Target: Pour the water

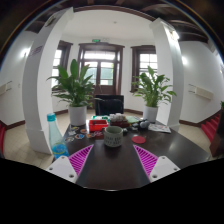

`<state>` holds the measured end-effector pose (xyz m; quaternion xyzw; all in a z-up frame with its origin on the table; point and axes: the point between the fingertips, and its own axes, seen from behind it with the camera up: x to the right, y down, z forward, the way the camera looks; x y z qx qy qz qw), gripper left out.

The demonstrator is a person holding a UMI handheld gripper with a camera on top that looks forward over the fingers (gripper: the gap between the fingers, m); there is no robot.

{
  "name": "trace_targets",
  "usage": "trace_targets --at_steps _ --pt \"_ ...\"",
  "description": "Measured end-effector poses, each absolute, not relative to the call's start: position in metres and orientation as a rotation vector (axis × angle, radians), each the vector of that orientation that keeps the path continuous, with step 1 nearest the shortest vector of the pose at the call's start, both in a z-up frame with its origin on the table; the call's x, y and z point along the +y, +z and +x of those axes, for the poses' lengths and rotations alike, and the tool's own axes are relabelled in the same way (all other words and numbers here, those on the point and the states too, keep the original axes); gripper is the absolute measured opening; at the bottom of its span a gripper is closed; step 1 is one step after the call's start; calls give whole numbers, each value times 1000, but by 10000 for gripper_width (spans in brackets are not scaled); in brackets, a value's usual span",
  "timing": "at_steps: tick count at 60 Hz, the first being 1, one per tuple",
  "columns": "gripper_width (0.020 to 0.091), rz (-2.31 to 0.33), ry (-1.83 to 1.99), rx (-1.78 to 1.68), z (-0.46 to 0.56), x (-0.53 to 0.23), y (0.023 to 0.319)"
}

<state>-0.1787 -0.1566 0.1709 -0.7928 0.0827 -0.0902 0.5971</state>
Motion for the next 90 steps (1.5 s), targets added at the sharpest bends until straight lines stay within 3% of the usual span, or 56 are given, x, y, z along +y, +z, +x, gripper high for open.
trace_targets --at_steps 9,10,11,22,48,54,56,59,60,64,83,90 --pt "770 -1815 -125 124 -236 -165 144" --pt "770 -1813 -108 112 -229 -157 162" --pt "770 -1806 -85 106 -250 -164 143" --pt "778 -1778 87 44 -331 -144 117" --pt "772 -1793 40 -108 -372 -34 102" --pt "670 -1750 115 -126 -388 -24 108" --pt "541 -1739 110 -117 -385 -21 110" --pt "542 -1718 110 -118 -382 -18 108" --pt "483 -1713 117 -111 -382 -18 109" --pt "418 -1700 131 -72 -378 -16 109" --pt "401 -1712 132 -60 -375 -13 107" --pt "401 -1721 283 75 -364 1 119"
